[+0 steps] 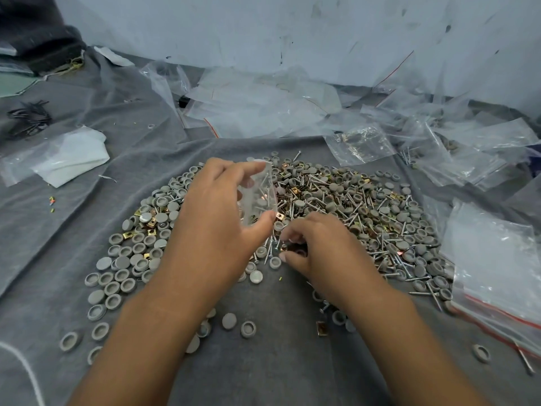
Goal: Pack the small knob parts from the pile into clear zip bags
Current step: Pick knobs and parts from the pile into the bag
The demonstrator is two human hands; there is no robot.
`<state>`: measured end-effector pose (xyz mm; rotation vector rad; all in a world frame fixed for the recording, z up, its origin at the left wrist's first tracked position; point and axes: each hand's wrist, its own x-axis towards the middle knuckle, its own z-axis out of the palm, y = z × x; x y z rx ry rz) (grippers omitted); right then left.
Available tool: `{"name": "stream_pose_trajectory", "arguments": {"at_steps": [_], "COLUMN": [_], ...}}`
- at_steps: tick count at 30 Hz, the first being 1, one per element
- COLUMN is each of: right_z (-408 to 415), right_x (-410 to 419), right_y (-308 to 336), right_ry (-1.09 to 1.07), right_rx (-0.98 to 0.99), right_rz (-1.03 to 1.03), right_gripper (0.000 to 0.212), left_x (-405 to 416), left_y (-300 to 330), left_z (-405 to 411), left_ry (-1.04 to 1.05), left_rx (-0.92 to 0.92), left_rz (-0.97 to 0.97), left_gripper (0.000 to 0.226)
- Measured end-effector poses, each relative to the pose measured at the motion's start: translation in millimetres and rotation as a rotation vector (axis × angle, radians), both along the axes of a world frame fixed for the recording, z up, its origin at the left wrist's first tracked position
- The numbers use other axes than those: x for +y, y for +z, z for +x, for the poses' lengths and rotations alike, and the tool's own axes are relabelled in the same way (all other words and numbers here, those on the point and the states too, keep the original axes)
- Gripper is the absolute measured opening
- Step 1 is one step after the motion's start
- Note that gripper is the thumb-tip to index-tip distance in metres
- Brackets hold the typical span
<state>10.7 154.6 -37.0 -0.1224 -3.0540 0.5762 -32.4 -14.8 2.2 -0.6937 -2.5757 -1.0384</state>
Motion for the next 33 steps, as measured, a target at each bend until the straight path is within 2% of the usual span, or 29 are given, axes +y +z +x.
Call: {"name": "stream_pose_trajectory", "arguments": {"at_steps": [5, 12, 15, 17, 20, 24, 28, 33], "right_z": [2, 6, 5, 2, -2, -5, -5, -5], "right_x": [-8, -5, 2, -6, -27, -36, -35, -36], "right_y": [-4, -3, -2, -1, -4, -9, -12, -10], "right_ry": [-0.035, -0.065, -0.073, -0.001, 0.155, 0.248, 0.243, 0.251], "right_rx": [0.125, 0.099, 0.15, 0.195, 0.169, 0.172, 0.142, 0.132], "right_rz": [0.062, 0.073, -0.123, -0.236, -0.293, -0.202, -0.111, -0.044], "right_gripper": [0.019, 0.017, 0.017, 0.019, 0.014, 0.013, 0.02, 0.012], "left_x": [-3, -7, -9, -9, -8, -8, -9, -10], "left_y": [1, 4, 5, 6, 6, 5, 5, 5], "left_z": [-1, -2, -4, -5, -4, -5, -5, -5], "left_ry": [0.008, 0.002, 0.005, 0.009, 0.012, 0.014, 0.01, 0.008], "left_rx": [-0.002, -0.014, -0.021, -0.019, -0.018, -0.007, 0.0, 0.006], "left_rz": [0.016, 0.049, 0.062, 0.069, 0.064, 0.065, 0.075, 0.077], "left_gripper": [0.06, 0.06, 0.062, 0.061, 0.061, 0.06, 0.06, 0.06]}}
